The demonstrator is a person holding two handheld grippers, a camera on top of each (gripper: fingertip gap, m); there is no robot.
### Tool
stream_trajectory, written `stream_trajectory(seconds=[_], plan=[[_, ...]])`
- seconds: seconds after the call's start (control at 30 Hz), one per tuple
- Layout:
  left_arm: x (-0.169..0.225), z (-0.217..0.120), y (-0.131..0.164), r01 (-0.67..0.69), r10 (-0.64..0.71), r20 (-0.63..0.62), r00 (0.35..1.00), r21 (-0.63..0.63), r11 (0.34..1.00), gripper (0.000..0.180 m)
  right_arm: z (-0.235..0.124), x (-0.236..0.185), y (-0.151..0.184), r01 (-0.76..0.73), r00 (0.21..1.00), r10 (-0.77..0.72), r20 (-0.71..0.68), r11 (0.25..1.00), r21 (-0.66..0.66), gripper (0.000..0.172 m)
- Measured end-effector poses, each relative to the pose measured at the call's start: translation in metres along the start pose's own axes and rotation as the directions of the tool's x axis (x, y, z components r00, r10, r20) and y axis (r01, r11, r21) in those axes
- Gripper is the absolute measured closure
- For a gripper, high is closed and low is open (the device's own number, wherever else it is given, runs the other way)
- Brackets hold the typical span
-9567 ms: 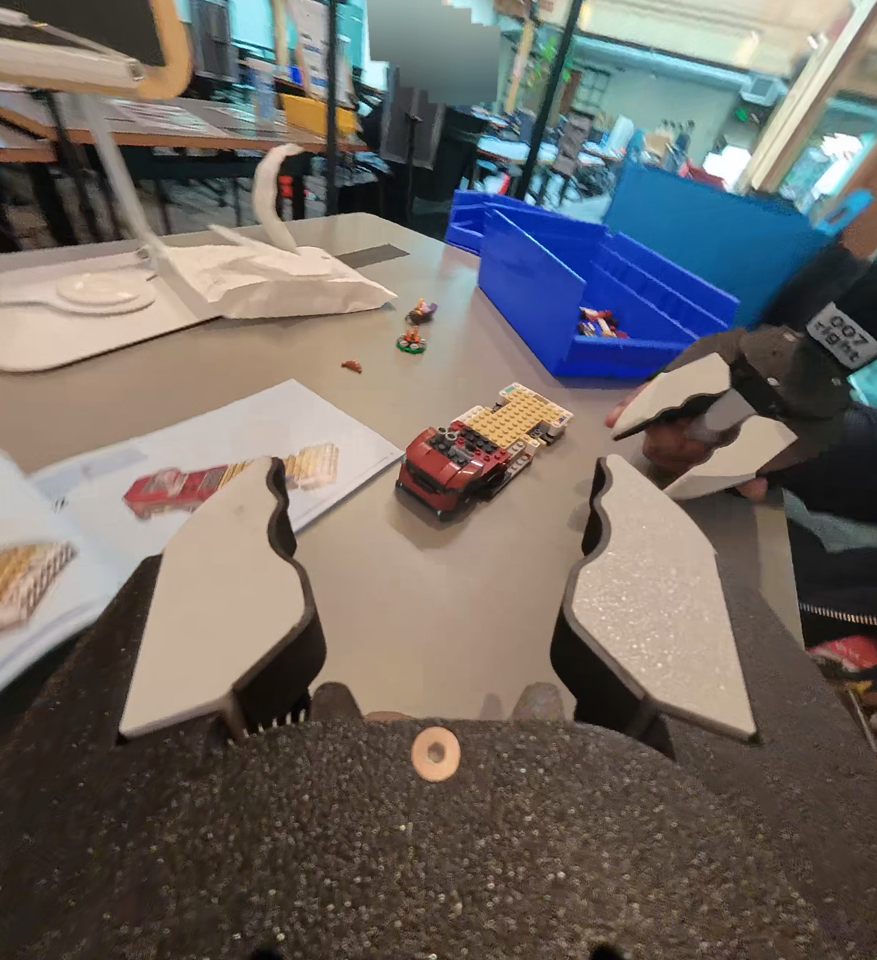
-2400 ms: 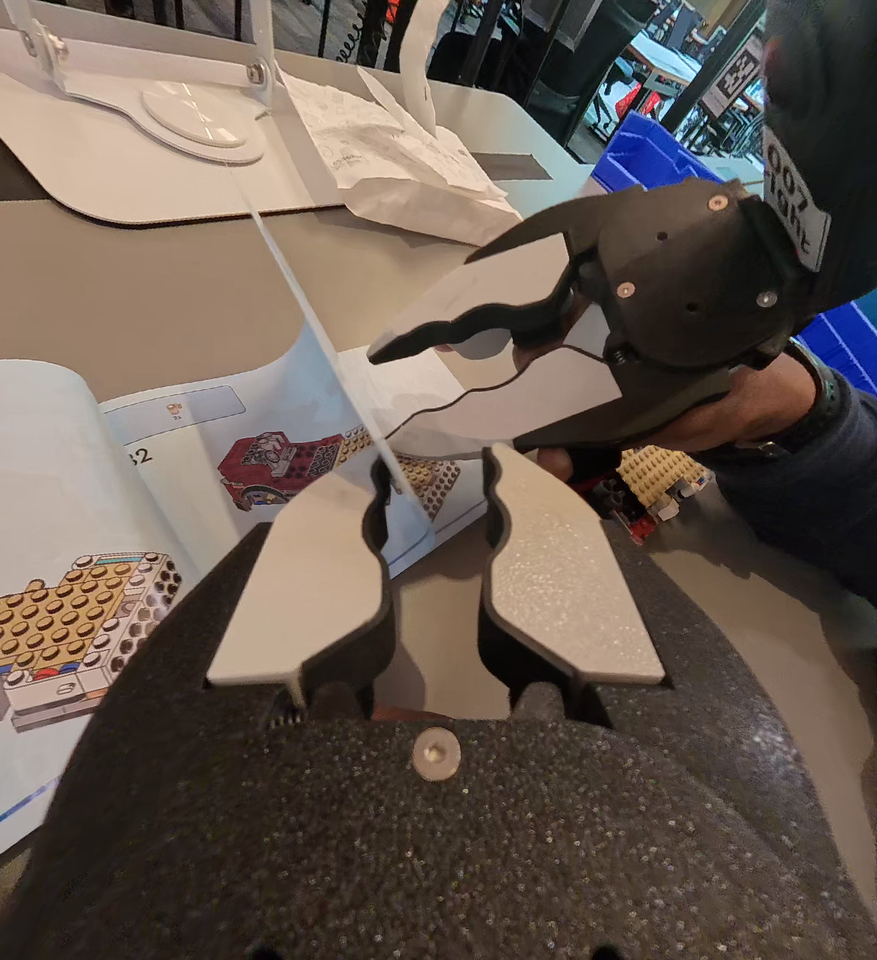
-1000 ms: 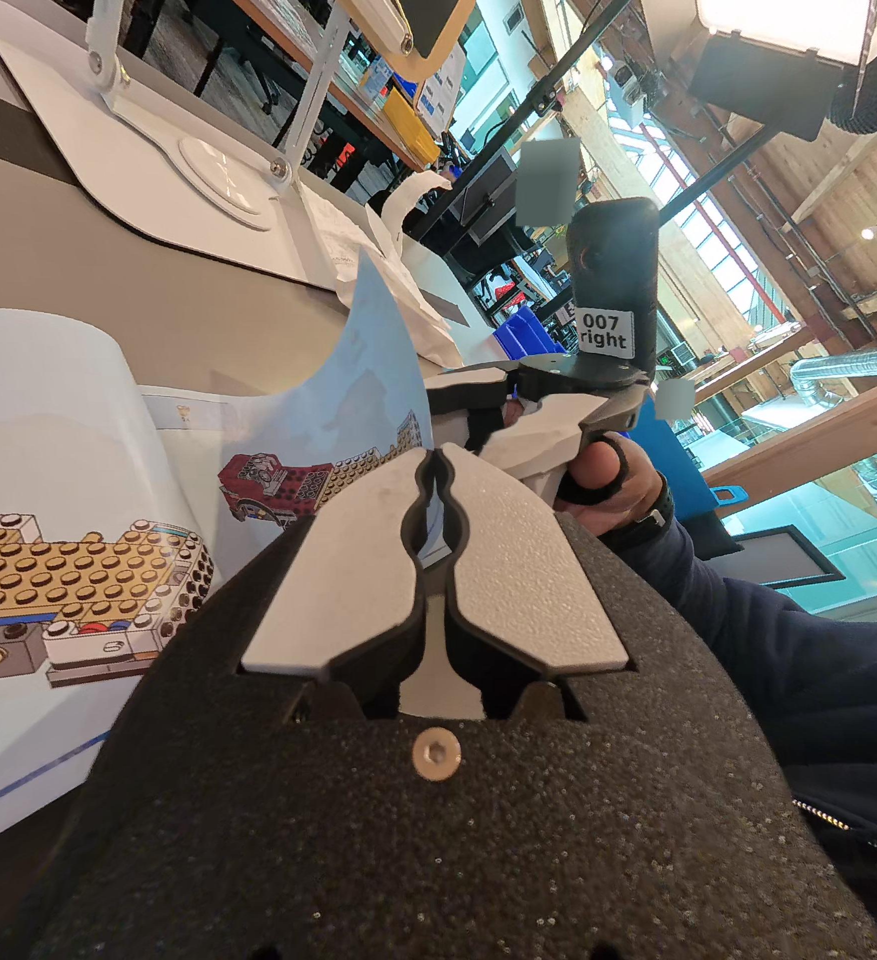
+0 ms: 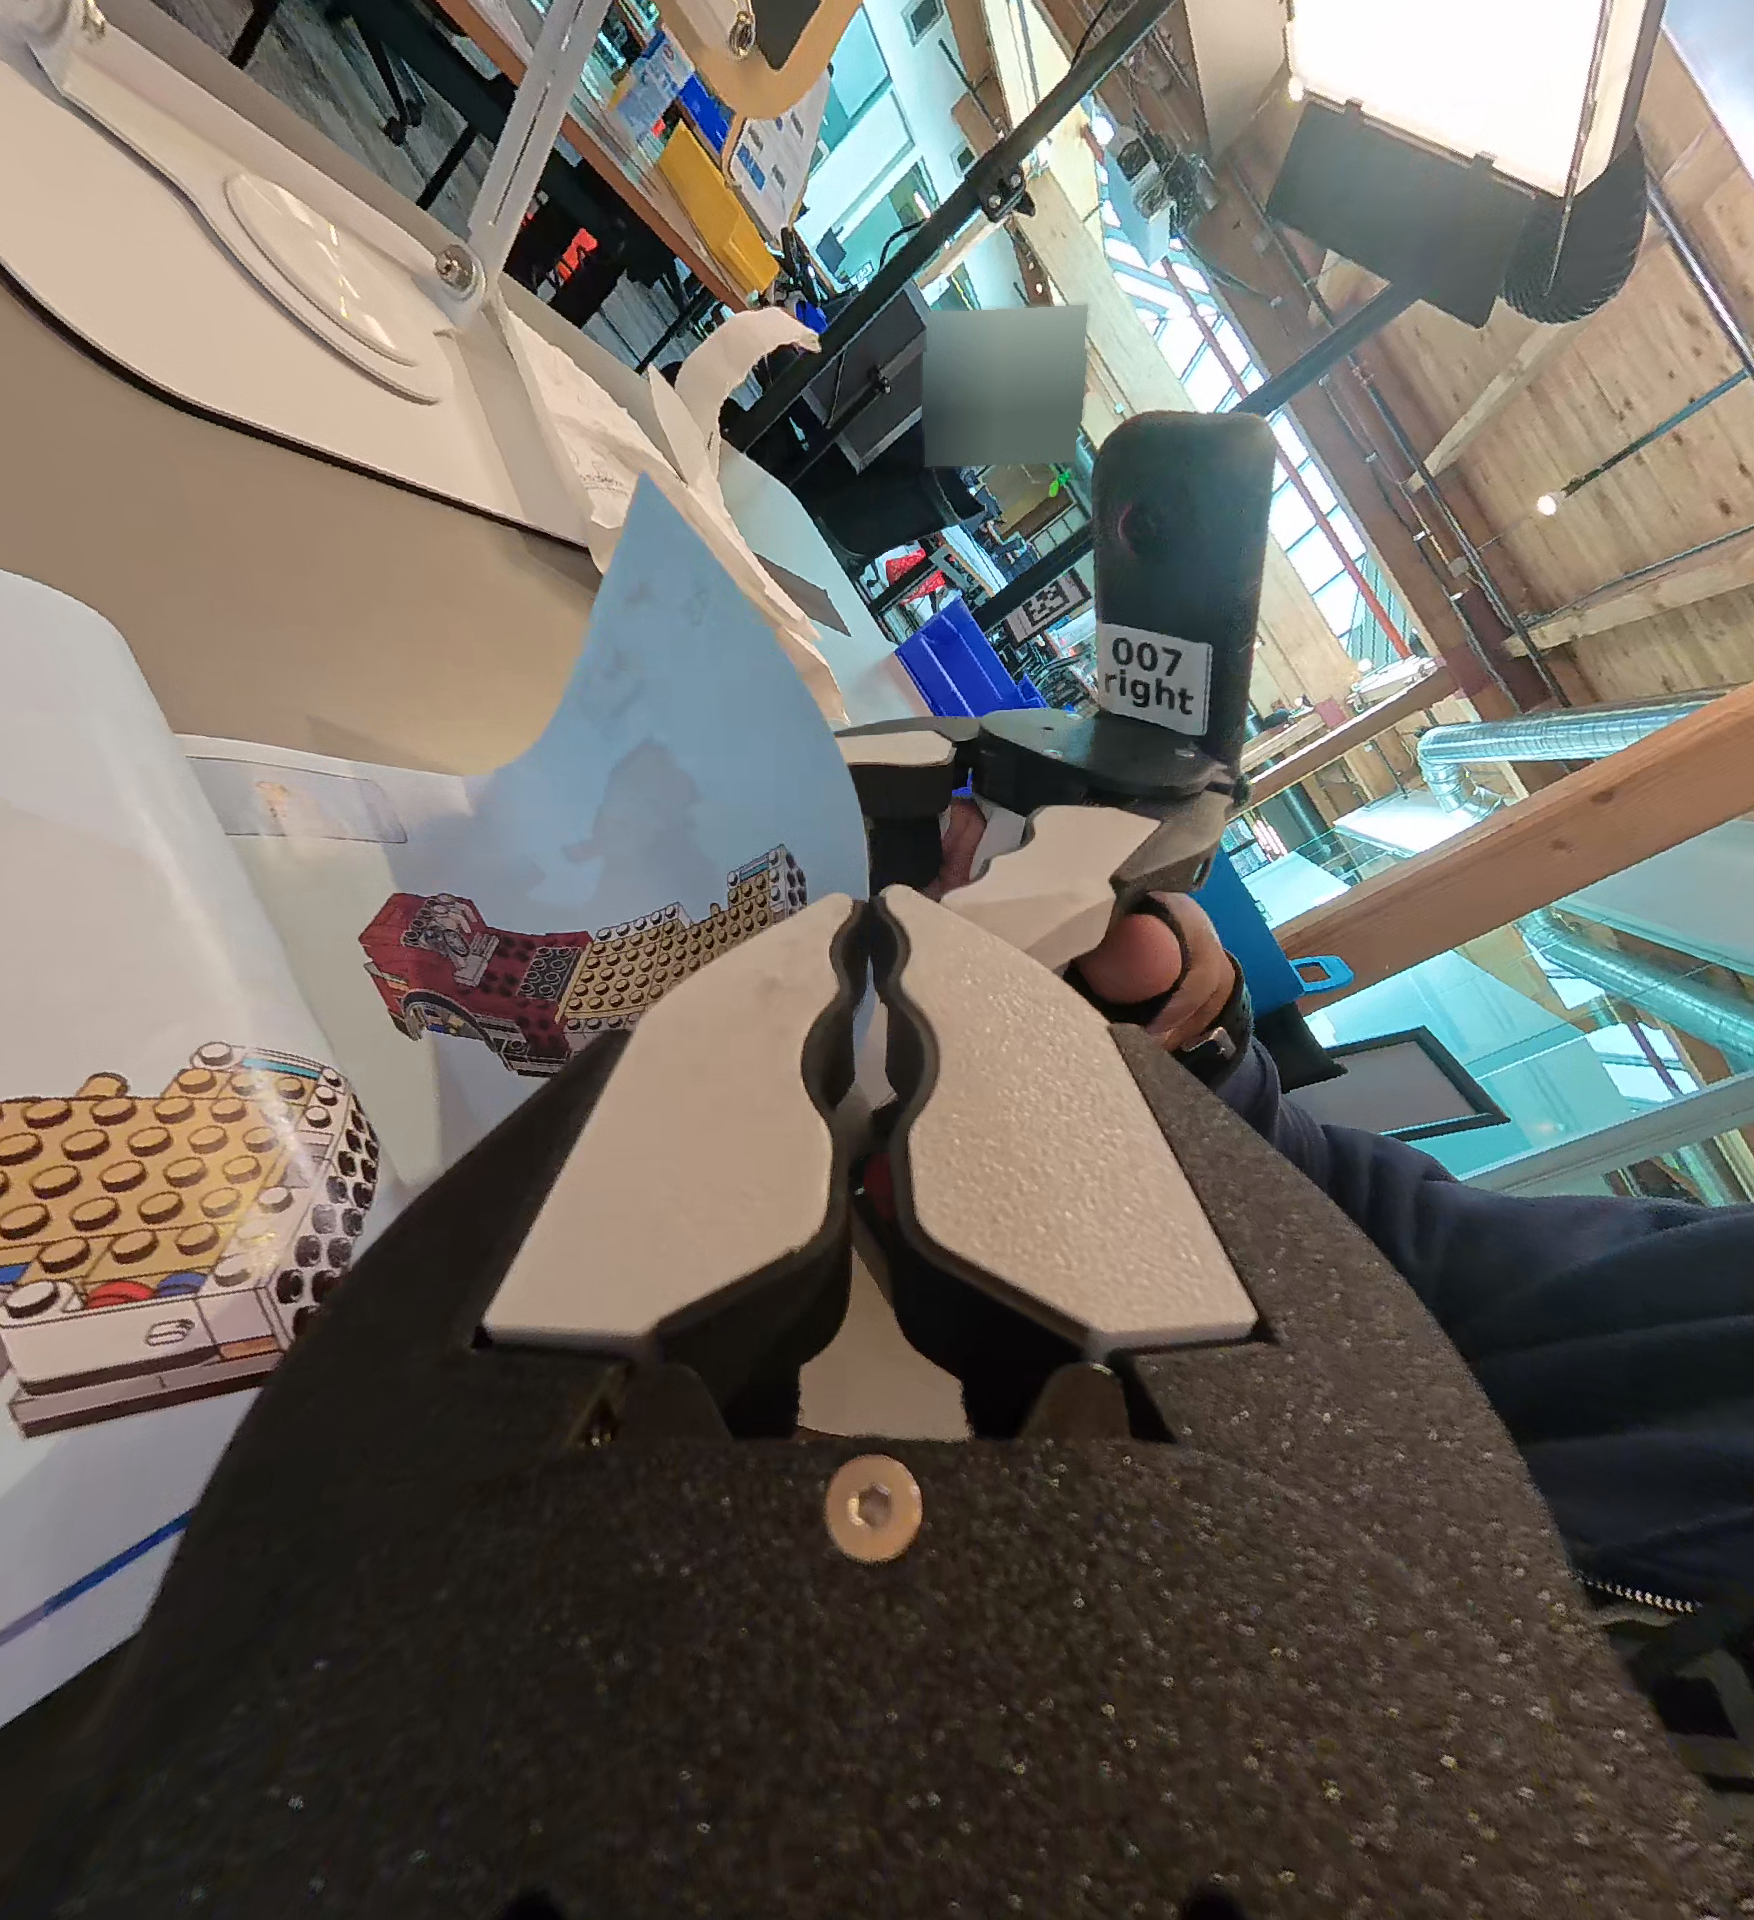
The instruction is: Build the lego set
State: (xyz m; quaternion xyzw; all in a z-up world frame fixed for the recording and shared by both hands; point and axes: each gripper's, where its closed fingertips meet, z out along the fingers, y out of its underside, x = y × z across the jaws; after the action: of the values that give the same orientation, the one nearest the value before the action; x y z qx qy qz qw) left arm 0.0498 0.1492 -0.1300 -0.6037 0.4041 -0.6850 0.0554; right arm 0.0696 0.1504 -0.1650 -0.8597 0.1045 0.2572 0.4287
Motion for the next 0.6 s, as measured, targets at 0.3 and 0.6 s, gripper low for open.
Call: stream_trajectory(seconds=[0.3,0.6], plan=[[-0.002,0.0,0.0,0.011,-0.011,0.006,1.0,0.001,1.0,0.177,0.0,-0.004,0.001,0.028,0.999,-0.029,0.028,0.999,0.017,0.127],[-0.004,-0.004,-0.004,0.015,-0.015,0.009,1.0,0.019,1.0,0.18,-0.017,0.014,0.0,0.058,0.997,-0.058,-0.053,0.998,0.0,0.115]])
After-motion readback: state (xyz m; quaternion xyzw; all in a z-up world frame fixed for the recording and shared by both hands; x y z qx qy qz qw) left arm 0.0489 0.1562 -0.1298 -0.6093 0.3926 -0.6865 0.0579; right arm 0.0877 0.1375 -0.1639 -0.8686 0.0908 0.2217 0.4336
